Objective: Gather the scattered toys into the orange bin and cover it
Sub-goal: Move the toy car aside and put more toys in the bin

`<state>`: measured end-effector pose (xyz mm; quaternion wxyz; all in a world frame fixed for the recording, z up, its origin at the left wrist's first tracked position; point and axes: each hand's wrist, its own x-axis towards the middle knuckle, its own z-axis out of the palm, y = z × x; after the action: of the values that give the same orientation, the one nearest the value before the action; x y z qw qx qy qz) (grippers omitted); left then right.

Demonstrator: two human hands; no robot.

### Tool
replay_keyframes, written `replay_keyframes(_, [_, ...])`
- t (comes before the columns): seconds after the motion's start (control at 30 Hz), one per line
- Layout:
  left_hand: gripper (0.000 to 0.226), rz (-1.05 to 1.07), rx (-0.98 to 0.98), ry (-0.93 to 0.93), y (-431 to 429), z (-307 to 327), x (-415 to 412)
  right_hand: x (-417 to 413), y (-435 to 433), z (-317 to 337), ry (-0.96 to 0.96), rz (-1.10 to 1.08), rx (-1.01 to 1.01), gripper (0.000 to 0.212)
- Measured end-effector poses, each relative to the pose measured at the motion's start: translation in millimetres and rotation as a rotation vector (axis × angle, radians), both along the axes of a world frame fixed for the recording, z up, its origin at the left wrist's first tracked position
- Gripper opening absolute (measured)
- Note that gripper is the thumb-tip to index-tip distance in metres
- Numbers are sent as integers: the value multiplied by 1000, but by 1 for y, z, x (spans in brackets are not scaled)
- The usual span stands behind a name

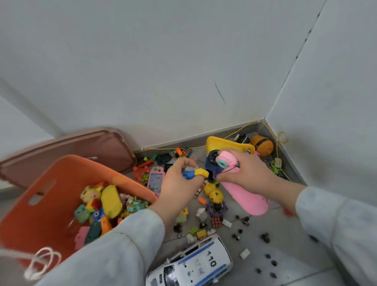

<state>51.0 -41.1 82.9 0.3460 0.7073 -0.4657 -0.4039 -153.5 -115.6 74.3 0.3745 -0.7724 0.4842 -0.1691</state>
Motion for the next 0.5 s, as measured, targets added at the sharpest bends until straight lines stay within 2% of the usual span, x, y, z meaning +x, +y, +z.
replay_keyframes(0.2, [25,107,-119,-119,-9,61,51,69,-4,65,-12,107,-81,36])
replay_keyframes(0.37, [25,173,-96,-290,17,74,123,145,4,79,-31,226,-113,40])
replay_keyframes(0.5, [27,243,6,-392,57,64,185,202,26,72,-58,332,-96,41])
